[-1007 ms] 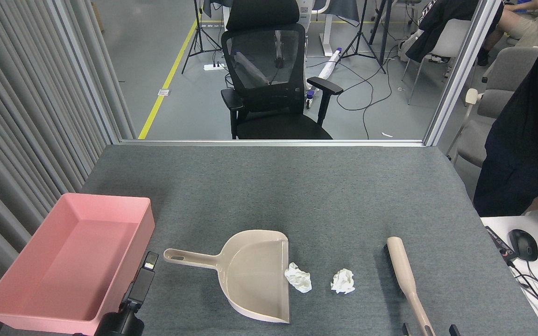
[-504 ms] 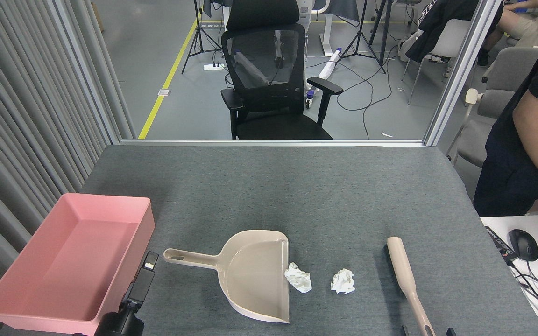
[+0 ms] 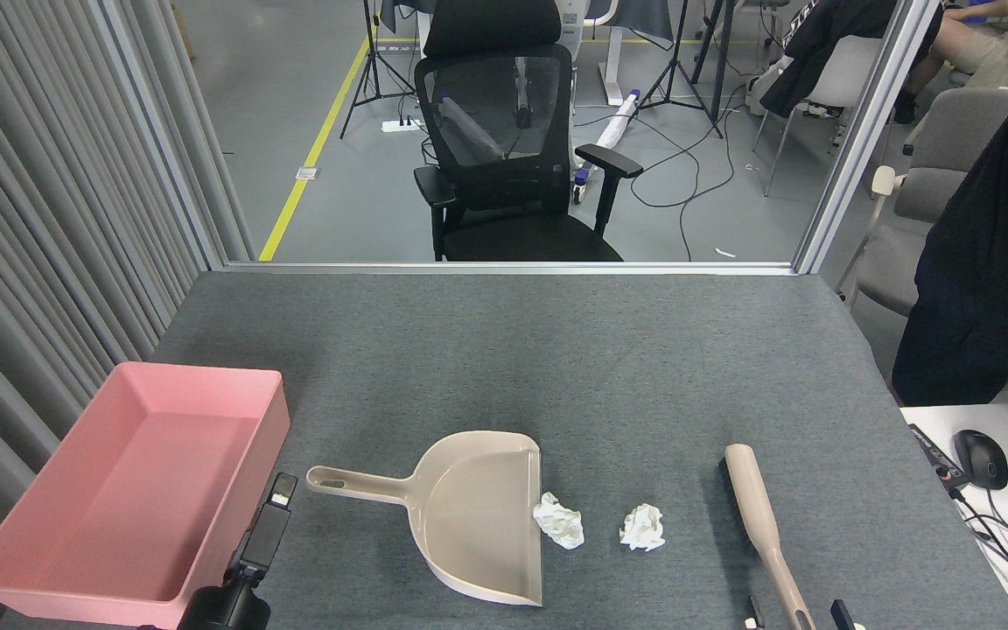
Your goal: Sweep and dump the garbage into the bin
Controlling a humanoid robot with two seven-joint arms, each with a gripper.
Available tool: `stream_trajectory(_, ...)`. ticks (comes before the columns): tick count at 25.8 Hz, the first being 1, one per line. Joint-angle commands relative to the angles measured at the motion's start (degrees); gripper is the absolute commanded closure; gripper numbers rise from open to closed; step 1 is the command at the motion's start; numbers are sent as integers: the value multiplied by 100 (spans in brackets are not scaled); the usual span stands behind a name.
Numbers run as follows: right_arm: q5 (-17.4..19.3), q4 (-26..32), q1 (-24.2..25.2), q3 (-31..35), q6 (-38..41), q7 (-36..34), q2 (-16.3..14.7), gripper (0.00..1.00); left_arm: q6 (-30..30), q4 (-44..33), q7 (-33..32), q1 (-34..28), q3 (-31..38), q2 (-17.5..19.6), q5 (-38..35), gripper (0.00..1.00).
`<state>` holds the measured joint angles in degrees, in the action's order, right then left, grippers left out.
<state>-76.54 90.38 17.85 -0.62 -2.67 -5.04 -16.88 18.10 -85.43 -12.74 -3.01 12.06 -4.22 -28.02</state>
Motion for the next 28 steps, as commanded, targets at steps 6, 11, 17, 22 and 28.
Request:
stream_trajectory(6, -45, -20, -19, -8, 3, 11, -43, 6, 0, 9, 8, 2, -2, 0, 8, 1)
stream_trajectory(11, -45, -38, -19, -17, 12, 11, -52, 14, 0, 9, 0, 2, 7, 0, -1, 1)
stream_trajectory(17, -45, -38, -27, -26, 47, 11, -61, 28, 0, 9, 8, 11, 7, 9, -1, 1)
stream_trajectory(22, -45, -38, -36, -34, 47, 11, -61, 29, 0, 0, 0, 20, 7, 35, -1, 1)
stream_trajectory(28, -45, -38, -19, -43, 65, 11, -70, 36, -9, 0, 0, 125, 7, 62, -1, 1)
